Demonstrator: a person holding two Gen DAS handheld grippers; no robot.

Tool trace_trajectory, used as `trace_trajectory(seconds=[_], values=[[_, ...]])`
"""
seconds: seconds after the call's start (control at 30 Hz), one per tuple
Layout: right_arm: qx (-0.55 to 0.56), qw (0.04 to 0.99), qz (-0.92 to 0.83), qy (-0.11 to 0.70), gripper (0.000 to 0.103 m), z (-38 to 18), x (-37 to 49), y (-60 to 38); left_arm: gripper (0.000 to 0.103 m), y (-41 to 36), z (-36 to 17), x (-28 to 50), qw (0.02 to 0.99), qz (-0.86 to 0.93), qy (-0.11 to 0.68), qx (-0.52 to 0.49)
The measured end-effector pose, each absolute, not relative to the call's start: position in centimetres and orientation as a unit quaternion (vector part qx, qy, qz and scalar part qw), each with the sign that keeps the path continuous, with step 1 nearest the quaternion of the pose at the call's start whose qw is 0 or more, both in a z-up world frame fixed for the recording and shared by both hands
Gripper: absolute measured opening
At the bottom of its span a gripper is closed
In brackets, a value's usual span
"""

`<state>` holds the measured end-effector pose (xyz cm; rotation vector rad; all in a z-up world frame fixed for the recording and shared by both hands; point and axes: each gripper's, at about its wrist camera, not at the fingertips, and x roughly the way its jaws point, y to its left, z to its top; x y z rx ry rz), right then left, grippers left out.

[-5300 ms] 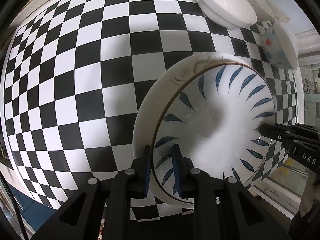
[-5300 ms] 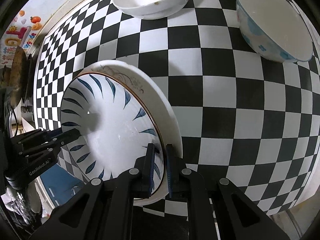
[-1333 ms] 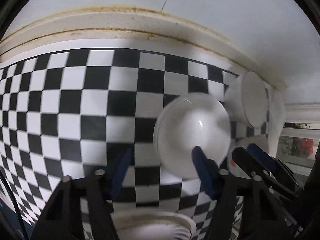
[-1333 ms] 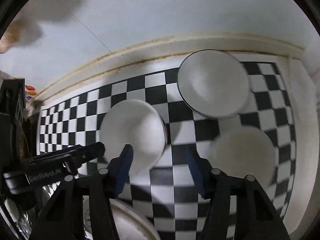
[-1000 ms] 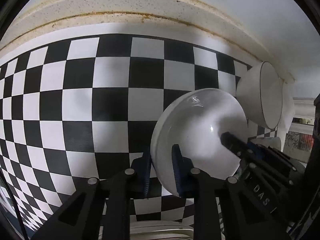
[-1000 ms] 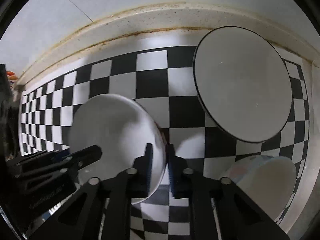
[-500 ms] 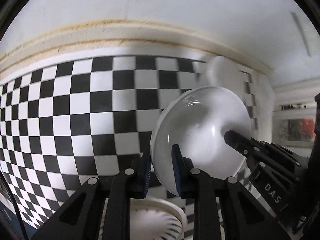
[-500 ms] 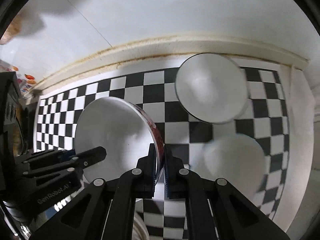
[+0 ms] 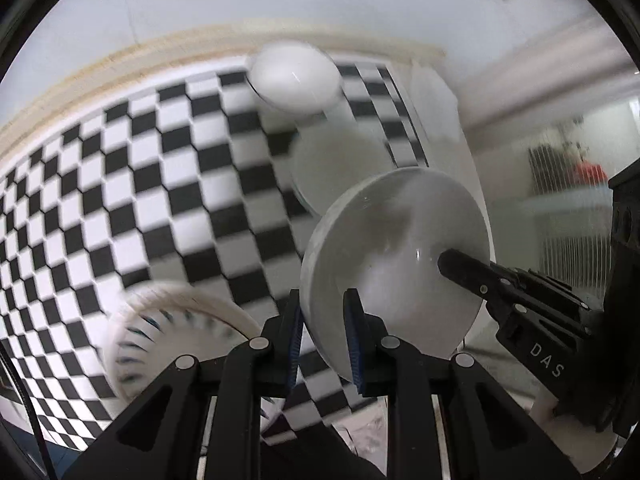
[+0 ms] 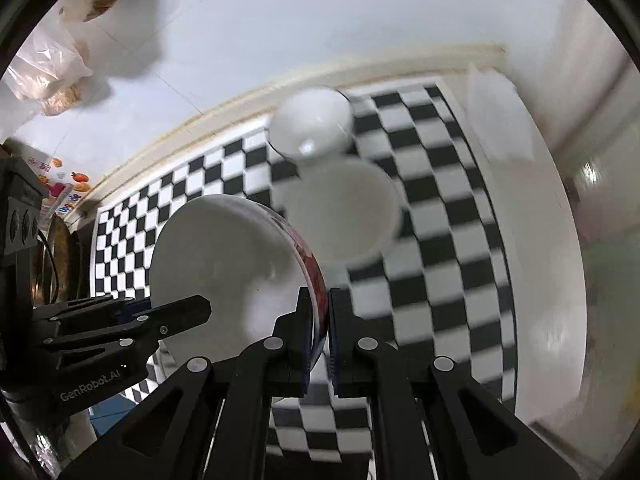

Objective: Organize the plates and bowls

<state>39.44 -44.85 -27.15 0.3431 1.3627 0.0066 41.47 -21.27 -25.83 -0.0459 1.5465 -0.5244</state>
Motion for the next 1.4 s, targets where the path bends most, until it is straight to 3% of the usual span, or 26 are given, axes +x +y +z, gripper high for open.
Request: trace_trajectory(seconds=[0.27,0.7,1.17,1.4], values=[[0.185,0.73,-0.02,0.657,0.008,-32.9,33.3,-48.4,0.018,-24.2,-31.3,37.2,0.645,-0.237,0.727,-0.004],[0.196,0.692,-0.034,0.694,0.008,-40.5,30.8,-50.6,0.018,-26.6,-37.4,36.0,0.609,-0.226,0.76,0.022],[0.201,0.68,-0.03,0.704,0.008,-41.4,31.6,-51.2,0.018,-27.6,-37.9,36.3,0.603,-0.22,0.766,0.029],[0.215,0.677,-0.023,0.703,0.009,-39.2,31.4,-52.8,0.019,-25.1,-32.4,37.0,0.641,-0.218,0.736,0.008]])
